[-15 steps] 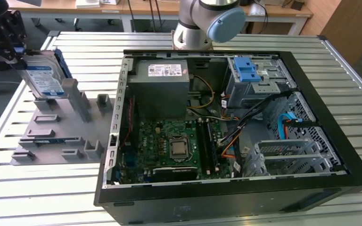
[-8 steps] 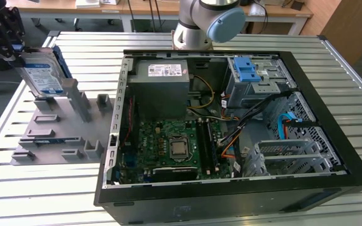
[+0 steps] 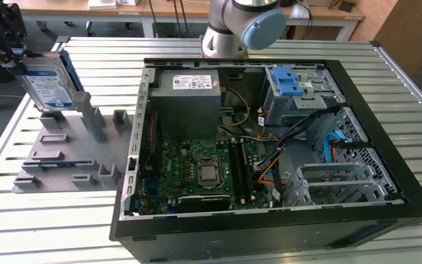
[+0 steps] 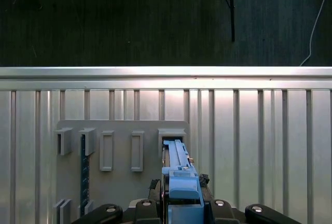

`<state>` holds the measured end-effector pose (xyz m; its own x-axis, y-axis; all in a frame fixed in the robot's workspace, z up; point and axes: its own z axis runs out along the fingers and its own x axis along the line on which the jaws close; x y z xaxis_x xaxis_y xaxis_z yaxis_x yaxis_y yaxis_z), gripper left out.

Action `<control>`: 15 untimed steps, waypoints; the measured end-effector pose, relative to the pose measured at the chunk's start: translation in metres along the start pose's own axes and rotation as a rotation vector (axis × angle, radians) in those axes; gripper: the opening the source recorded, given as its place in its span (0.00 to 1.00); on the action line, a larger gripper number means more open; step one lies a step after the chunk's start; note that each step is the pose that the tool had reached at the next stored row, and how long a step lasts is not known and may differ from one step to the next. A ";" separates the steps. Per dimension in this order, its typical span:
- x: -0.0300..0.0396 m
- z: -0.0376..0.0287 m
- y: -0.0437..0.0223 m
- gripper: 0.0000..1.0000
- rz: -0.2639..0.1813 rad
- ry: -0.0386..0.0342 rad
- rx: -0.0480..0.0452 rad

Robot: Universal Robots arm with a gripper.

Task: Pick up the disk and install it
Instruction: 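Pick up the disk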

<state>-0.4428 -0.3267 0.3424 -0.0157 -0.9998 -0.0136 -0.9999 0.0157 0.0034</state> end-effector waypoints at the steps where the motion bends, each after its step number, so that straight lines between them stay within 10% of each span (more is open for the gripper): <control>1: 0.0000 -0.0005 0.0000 0.36 0.000 0.0000 0.0001; 15: -0.0001 -0.0096 0.0000 0.36 0.000 0.0000 -0.0001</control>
<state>-0.4428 -0.3267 0.3519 -0.0157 -0.9998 -0.0135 -0.9999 0.0157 0.0035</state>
